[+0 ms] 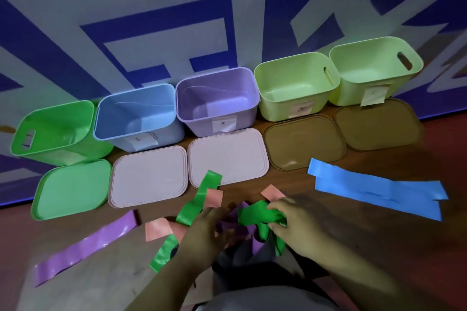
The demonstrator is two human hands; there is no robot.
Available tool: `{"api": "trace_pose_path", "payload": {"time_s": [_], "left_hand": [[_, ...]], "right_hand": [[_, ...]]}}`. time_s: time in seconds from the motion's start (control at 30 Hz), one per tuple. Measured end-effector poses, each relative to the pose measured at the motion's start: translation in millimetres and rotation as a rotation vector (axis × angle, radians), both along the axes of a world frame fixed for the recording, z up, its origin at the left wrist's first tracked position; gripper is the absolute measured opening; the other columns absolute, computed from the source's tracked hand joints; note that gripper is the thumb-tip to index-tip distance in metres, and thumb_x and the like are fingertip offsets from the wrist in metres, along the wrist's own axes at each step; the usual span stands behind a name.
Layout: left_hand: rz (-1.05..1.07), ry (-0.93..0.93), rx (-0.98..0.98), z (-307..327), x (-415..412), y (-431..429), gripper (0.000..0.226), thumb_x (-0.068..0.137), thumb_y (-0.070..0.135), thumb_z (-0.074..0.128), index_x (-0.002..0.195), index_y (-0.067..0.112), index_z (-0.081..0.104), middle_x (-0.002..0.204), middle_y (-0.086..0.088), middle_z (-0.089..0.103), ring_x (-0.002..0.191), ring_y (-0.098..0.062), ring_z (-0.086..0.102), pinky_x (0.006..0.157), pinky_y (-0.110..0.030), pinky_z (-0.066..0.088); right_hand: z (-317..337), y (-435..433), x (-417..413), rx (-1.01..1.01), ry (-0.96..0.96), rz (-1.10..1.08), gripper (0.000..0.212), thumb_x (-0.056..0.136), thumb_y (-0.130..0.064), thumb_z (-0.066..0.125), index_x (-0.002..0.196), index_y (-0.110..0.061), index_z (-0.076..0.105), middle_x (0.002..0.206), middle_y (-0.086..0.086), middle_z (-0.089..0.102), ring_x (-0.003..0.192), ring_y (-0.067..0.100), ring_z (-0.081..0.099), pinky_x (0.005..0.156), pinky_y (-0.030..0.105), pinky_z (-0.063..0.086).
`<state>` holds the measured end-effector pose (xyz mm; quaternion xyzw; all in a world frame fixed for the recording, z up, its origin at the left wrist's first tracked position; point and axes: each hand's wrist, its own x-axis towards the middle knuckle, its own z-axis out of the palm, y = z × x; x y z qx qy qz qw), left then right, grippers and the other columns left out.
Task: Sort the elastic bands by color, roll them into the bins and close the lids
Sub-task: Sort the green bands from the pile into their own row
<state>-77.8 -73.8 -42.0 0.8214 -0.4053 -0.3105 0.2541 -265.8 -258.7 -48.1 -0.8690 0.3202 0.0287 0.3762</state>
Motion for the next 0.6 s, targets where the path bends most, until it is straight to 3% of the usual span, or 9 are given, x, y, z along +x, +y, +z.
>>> {"api": "trace_pose_path", "payload": {"time_s": [0.13,0.3,0.37,0.43,0.53,0.6], "left_hand": [[-0.07,-0.022,-0.011,-8,7,-4,0.047,0.079,0.033,0.071,0.124,0.038,0.06,0.113,0.016,0.056,0.1,-0.005,0.058,0.087,-0.025,0.051],[-0.237,-0.033,0.003,-18,9,-27,0.053,0.081,0.029,0.067,0.133,0.038,0.058,0.136,0.018,0.052,0.118,-0.007,0.055,0.1,-0.023,0.045],[-0.258,-0.043,0.044,-22,9,-33,0.052,0.082,0.028,0.067,0.133,0.037,0.058,0.139,0.018,0.052,0.119,-0.007,0.056,0.1,-0.023,0.045],[-0.231,-0.03,0.095,-24,7,-35,0.047,0.084,0.025,0.068,0.129,0.038,0.061,0.129,0.013,0.062,0.107,-0.009,0.064,0.092,-0.023,0.05],[-0.187,0.065,0.114,-21,0,-37,0.026,0.087,0.015,0.066,0.105,0.032,0.071,0.084,0.002,0.072,0.063,-0.016,0.065,0.062,-0.034,0.054],[-0.177,0.037,0.087,-18,-1,-40,0.02,0.086,0.01,0.067,0.081,0.029,0.07,0.072,0.005,0.066,0.052,-0.002,0.056,0.056,-0.025,0.048]], "right_hand": [[4,4,8,-0.061,0.045,-0.033,0.037,0.084,-0.029,0.069,0.12,-0.027,0.063,0.124,-0.009,0.062,0.111,0.013,0.059,0.092,0.021,0.042],[0,6,8,-0.002,0.136,-0.106,0.034,0.085,-0.03,0.066,0.118,-0.033,0.06,0.114,-0.008,0.069,0.104,0.016,0.065,0.09,0.031,0.051],[-1,6,7,0.035,0.148,-0.131,0.035,0.086,-0.024,0.067,0.12,-0.031,0.061,0.113,-0.007,0.07,0.104,0.015,0.065,0.09,0.029,0.051],[-1,7,7,0.062,0.152,-0.158,0.035,0.088,-0.021,0.068,0.121,-0.029,0.063,0.11,-0.007,0.069,0.101,0.014,0.064,0.089,0.025,0.049],[-1,6,5,0.128,0.113,-0.201,0.032,0.087,-0.018,0.069,0.117,-0.029,0.065,0.101,-0.009,0.067,0.095,0.011,0.064,0.086,0.024,0.049],[0,4,4,0.196,0.066,-0.237,0.029,0.085,-0.015,0.071,0.11,-0.03,0.067,0.094,-0.01,0.066,0.093,0.008,0.065,0.086,0.023,0.05]]}}
